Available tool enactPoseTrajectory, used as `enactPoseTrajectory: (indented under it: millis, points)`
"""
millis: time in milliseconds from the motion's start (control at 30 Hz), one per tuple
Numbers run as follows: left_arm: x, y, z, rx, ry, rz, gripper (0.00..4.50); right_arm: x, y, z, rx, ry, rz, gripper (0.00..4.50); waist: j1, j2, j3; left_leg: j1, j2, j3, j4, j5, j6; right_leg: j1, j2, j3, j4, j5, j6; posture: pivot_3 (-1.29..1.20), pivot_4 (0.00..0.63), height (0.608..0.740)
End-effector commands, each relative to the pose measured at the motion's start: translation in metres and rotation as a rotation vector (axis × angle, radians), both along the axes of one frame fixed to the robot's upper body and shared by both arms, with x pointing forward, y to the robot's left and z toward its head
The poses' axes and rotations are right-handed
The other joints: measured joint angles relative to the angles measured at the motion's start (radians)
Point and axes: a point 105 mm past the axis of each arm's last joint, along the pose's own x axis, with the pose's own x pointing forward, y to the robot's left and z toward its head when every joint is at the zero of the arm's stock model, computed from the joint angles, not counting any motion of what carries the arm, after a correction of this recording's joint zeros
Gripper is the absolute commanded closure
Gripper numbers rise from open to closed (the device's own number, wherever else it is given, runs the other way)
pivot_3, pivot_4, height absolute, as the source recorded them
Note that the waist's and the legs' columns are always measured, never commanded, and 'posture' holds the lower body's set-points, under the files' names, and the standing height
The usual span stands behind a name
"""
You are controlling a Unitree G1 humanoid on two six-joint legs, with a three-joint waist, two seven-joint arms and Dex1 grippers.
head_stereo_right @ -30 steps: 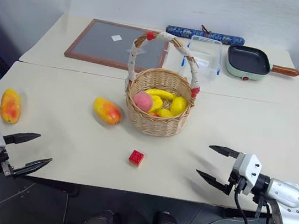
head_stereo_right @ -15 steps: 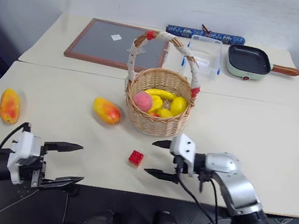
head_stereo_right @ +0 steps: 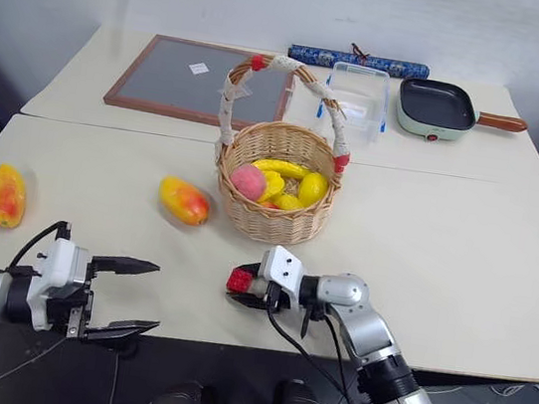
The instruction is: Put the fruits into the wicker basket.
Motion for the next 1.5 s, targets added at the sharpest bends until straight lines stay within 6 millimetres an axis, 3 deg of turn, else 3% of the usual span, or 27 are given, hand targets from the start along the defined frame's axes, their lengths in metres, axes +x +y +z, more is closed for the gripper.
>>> enactPoseTrajectory:
  millis: [33, 167, 233, 300, 333, 400, 433, 533, 633, 667, 767, 900, 933, 1100, 1233, 1300, 1400, 1500]
  points:
    - [0.004, -0.011, 0.008, -0.076, -0.020, -0.019, 0.00, -0.011, -0.034, 0.028, 0.142, 0.023, -0.026, 3.00, 0.013, 0.001, 0.000, 0.000, -0.001, -0.001, 0.000, 0.000, 0.000, 0.000, 0.000, 0.000, 0.000, 0.000, 0.000, 0.00, 0.150, 0.740]
    - [0.011, -0.025, 0.017, -0.168, -0.057, -0.007, 0.00, -0.013, -0.099, 0.051, 0.217, 0.014, -0.266, 3.00, 0.028, 0.001, 0.001, -0.001, -0.002, 0.000, 0.001, -0.001, 0.001, 0.001, -0.002, 0.001, -0.001, 0.001, 0.002, 0.00, 0.150, 0.740]
    - [0.013, -0.028, 0.020, -0.199, -0.068, 0.011, 0.00, -0.016, -0.118, 0.054, 0.205, 0.006, -0.334, 3.00, 0.026, 0.001, 0.000, -0.001, -0.002, 0.000, 0.001, -0.003, 0.005, 0.002, -0.002, 0.001, -0.004, 0.001, 0.002, 0.00, 0.150, 0.740]
    - [0.014, -0.038, 0.021, -0.240, -0.075, 0.016, 0.00, -0.009, -0.175, 0.047, 0.101, -0.032, -0.546, 3.00, 0.024, 0.001, 0.000, 0.000, -0.001, 0.001, 0.001, -0.003, 0.006, 0.003, -0.001, 0.001, -0.006, 0.001, 0.002, 0.00, 0.150, 0.740]
    - [0.015, -0.042, 0.021, -0.251, -0.075, 0.016, 0.00, -0.007, -0.194, 0.046, 0.070, -0.045, -0.617, 3.00, 0.024, 0.001, 0.000, 0.000, -0.001, 0.001, 0.001, -0.003, 0.006, 0.003, -0.001, 0.001, -0.006, 0.001, 0.002, 0.00, 0.150, 0.740]
    - [0.017, -0.047, 0.018, -0.256, -0.077, 0.008, 0.00, 0.019, -0.260, 0.045, 0.028, -0.117, -0.900, 3.00, 0.021, 0.000, 0.000, 0.000, -0.002, 0.002, 0.001, -0.002, 0.006, 0.003, 0.000, 0.001, -0.006, 0.001, 0.002, 0.00, 0.150, 0.740]
    - [0.017, -0.049, 0.017, -0.254, -0.079, 0.005, 0.00, 0.026, -0.279, 0.044, 0.015, -0.138, -0.976, 3.00, 0.019, 0.001, 0.001, 0.000, -0.002, 0.003, 0.003, -0.002, 0.006, 0.003, 0.000, 0.002, -0.006, 0.001, 0.002, 0.00, 0.150, 0.740]
    - [0.019, -0.050, 0.017, -0.249, -0.085, -0.013, 0.00, 0.046, -0.307, 0.034, -0.040, -0.143, -1.092, 3.00, 0.012, 0.001, 0.001, 0.002, -0.002, 0.007, 0.003, 0.001, 0.003, 0.003, 0.001, 0.005, -0.005, 0.001, 0.002, 0.00, 0.150, 0.740]
    - [0.023, -0.048, 0.021, -0.251, -0.099, -0.017, 0.00, 0.063, -0.317, 0.030, -0.017, -0.095, -1.148, 3.00, 0.005, 0.002, 0.001, 0.001, -0.001, 0.006, 0.002, 0.003, -0.001, 0.002, 0.004, 0.005, -0.005, 0.001, 0.001, 0.00, 0.150, 0.740]
    - [0.025, -0.045, 0.022, -0.248, -0.105, -0.009, 0.00, 0.067, -0.316, 0.029, -0.011, -0.078, -1.143, 2.44, 0.005, 0.003, 0.002, 0.002, -0.001, 0.006, 0.001, 0.004, -0.002, 0.002, 0.004, 0.005, -0.005, 0.001, 0.001, 0.00, 0.150, 0.740]
    - [0.026, -0.036, 0.022, -0.231, -0.111, 0.022, 0.00, 0.073, -0.316, 0.031, -0.013, -0.088, -1.136, 1.62, 0.004, 0.003, 0.002, 0.001, 0.000, 0.006, 0.001, 0.005, -0.002, 0.001, 0.004, 0.005, -0.005, 0.001, 0.001, 0.00, 0.150, 0.740]
    - [0.027, -0.002, 0.015, -0.198, -0.109, 0.159, 0.00, 0.069, -0.318, 0.048, 0.016, -0.177, -1.107, 0.19, 0.002, 0.003, 0.002, 0.000, 0.000, 0.006, 0.002, 0.005, -0.002, 0.001, 0.003, 0.005, -0.006, 0.001, 0.001, 0.00, 0.150, 0.740]
    - [0.025, 0.009, 0.014, -0.182, -0.114, 0.200, 0.00, 0.065, -0.315, 0.056, 0.032, -0.220, -1.069, 0.02, 0.001, 0.003, 0.002, 0.000, 0.000, 0.006, 0.002, 0.005, -0.002, 0.001, 0.003, 0.005, -0.006, 0.001, 0.001, 0.00, 0.150, 0.740]
    - [0.010, 0.067, 0.019, -0.201, -0.162, 0.495, 0.00, 0.038, -0.276, 0.101, 0.158, -0.414, -0.797, 0.02, -0.002, 0.003, 0.002, 0.000, 0.000, 0.005, 0.000, 0.005, -0.001, 0.001, 0.002, 0.005, -0.006, 0.000, 0.002, 0.00, 0.150, 0.740]
    - [-0.029, 0.147, 0.023, -0.435, -0.164, 0.961, 0.00, -0.010, -0.193, 0.083, 0.078, -0.361, -0.364, 0.02, -0.003, 0.000, 0.000, 0.001, 0.002, 0.003, -0.001, 0.002, 0.000, 0.002, 0.002, 0.004, -0.005, 0.001, 0.002, 0.00, 0.150, 0.740]
    - [-0.052, 0.173, 0.013, -0.443, -0.123, 1.096, 0.00, -0.023, -0.172, 0.083, 0.144, -0.332, -0.273, 0.02, -0.004, -0.002, 0.000, 0.002, 0.005, 0.001, -0.001, -0.001, -0.001, 0.002, 0.004, 0.001, -0.004, 0.001, 0.002, 0.00, 0.150, 0.740]
    - [-0.072, 0.209, 0.005, -0.433, -0.129, 1.307, 0.00, -0.036, -0.146, 0.082, 0.218, -0.248, -0.157, 0.02, 0.003, -0.001, 0.001, 0.001, 0.003, 0.001, 0.000, -0.002, 0.002, 0.002, 0.003, 0.000, -0.006, 0.000, 0.000, 0.00, 0.150, 0.740]
    - [-0.085, 0.248, 0.014, -0.398, -0.248, 1.534, 0.00, -0.042, -0.109, 0.093, 0.334, -0.273, -0.085, 0.02, 0.022, -0.004, 0.000, 0.001, 0.001, 0.000, 0.000, -0.004, 0.000, 0.002, 0.000, 0.000, -0.006, 0.000, -0.001, 0.00, 0.150, 0.740]
